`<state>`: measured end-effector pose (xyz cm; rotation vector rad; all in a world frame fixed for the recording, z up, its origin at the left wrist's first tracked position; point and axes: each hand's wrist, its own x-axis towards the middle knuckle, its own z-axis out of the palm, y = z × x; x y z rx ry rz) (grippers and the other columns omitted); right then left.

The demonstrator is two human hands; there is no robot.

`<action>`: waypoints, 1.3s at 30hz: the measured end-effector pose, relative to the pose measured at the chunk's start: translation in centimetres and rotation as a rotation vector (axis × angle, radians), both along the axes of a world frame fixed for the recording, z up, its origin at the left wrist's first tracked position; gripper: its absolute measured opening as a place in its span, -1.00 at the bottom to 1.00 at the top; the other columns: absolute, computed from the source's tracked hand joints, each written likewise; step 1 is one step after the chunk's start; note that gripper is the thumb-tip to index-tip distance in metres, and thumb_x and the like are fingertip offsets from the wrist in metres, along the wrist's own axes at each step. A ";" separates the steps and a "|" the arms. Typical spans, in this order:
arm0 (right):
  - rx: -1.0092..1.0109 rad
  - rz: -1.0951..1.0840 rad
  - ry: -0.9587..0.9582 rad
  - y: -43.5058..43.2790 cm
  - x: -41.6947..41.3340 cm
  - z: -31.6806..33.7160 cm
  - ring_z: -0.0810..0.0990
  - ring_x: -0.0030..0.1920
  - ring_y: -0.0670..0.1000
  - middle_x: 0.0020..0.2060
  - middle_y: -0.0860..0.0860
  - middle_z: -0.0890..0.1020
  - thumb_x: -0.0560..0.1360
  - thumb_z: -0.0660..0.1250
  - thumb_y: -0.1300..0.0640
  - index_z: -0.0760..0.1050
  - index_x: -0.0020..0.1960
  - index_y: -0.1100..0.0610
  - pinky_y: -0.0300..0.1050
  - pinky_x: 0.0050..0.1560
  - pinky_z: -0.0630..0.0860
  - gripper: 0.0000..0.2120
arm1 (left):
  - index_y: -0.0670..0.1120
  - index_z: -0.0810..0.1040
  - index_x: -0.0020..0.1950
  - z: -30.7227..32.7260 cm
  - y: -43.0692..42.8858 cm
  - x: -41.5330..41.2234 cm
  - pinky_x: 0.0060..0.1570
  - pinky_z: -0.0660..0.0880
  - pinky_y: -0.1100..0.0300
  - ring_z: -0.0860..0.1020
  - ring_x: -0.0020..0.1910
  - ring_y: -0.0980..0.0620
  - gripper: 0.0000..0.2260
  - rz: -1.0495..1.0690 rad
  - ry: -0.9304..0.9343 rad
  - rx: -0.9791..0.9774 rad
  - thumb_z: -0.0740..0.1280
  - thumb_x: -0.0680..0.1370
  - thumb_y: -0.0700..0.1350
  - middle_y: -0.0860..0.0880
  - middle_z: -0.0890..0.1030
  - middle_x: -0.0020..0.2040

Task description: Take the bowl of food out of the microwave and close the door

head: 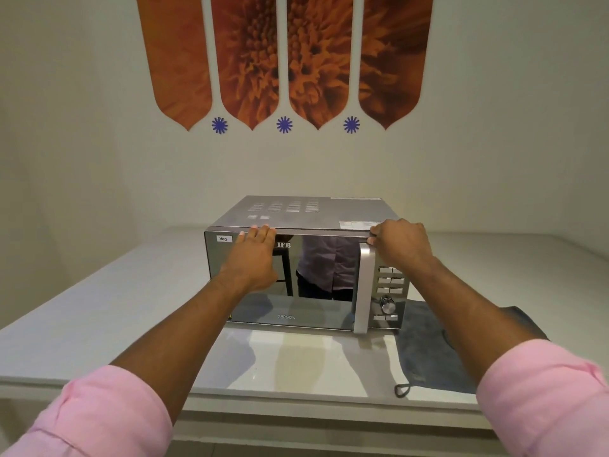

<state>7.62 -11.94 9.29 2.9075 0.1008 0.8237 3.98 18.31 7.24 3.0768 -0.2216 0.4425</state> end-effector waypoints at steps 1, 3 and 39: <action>-0.015 -0.005 -0.017 0.1 0.0 -0.1 0.58 -0.14 0.09 -0.08 0.02 0.71 0.64 0.22 -0.04 0.65 0.10 -0.03 0.00 -0.07 0.39 -0.76 | -0.12 -0.03 0.75 0.0 0.0 0.1 0.72 -0.03 -0.11 -0.02 0.75 -0.17 -0.16 0.002 -0.003 0.004 0.36 0.57 -0.19 -0.15 0.02 0.77; -0.011 -0.004 -0.035 0.3 -0.2 -0.1 0.60 -0.16 0.09 -0.12 0.02 0.71 0.64 0.24 -0.04 0.66 0.06 -0.02 -0.03 -0.12 0.39 -0.78 | -0.12 -0.03 0.75 -0.1 0.0 0.2 0.72 -0.03 -0.12 -0.02 0.75 -0.17 -0.15 0.007 -0.004 0.011 0.37 0.56 -0.17 -0.15 0.02 0.77; 0.218 0.204 -0.093 3.5 -16.3 11.5 0.52 0.32 0.10 0.36 0.04 0.53 0.56 0.25 -0.30 0.31 0.48 0.04 0.20 0.37 0.30 -0.38 | -0.22 -0.15 0.73 5.4 -4.1 1.5 0.70 -0.21 -0.16 -0.15 0.75 -0.19 0.01 -0.015 -0.316 0.078 -0.32 0.52 0.49 -0.24 -0.11 0.75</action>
